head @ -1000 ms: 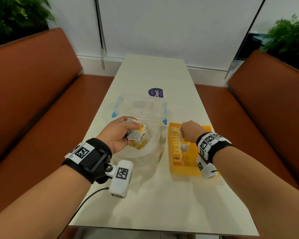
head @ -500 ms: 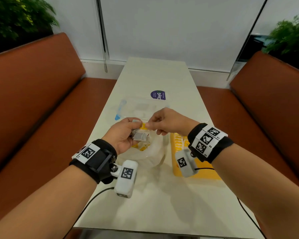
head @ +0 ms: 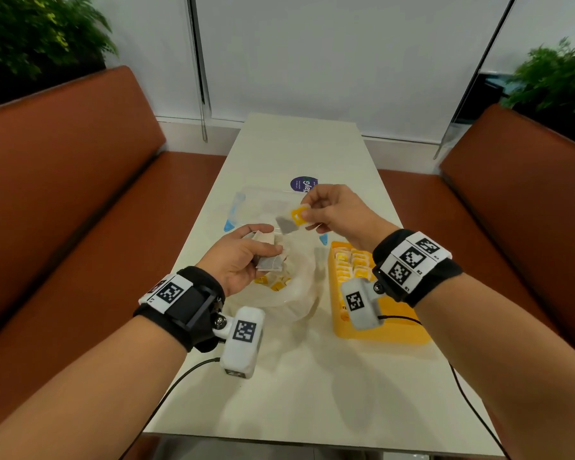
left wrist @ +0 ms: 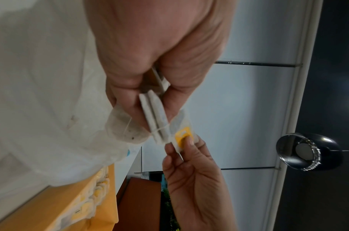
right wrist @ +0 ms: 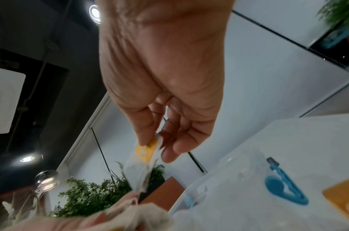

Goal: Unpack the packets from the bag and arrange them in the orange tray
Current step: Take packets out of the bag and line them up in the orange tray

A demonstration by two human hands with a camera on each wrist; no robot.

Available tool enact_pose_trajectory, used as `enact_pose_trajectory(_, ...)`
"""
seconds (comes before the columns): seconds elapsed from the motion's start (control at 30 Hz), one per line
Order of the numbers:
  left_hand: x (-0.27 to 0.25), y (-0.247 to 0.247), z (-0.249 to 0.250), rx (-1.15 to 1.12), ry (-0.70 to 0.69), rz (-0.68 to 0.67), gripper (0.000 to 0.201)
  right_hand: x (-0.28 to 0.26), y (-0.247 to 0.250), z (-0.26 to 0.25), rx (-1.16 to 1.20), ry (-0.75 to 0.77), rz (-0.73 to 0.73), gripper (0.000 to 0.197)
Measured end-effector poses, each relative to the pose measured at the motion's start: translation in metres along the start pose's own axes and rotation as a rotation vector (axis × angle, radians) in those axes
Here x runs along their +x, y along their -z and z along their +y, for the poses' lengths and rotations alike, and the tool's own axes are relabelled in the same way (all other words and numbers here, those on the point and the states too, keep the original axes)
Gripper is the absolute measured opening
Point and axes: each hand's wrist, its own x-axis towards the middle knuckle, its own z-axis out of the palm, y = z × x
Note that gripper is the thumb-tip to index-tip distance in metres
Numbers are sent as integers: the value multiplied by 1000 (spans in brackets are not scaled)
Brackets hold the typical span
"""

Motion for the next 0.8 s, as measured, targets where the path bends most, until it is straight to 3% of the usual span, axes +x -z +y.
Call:
enact_pose_trajectory(0.07,1,1,-1,10,-13,13,39,0,13,4,-121,28,83,12)
enact_pose_trajectory(0.17,1,2,-2,11,-22,25,39,1,37,15,-570,25,162,8)
enact_pose_trajectory(0.23,1,1,-2,13,-27,20,40,-1,51,27,-859,-50,115,11)
enact_pose_trajectory(0.33,0,-1,-2,19,-30,5,39,-10,59,50,-1082,-217,-12,12)
enact_pose_trajectory(0.57,1,-3,-4,35,-28,23,40,-13,48,96,-1150,-343,-210,16)
enact_pose_trajectory(0.8,1,-3,-4,44,-25,45,40,-3,40,107,-1108,-326,-200,17)
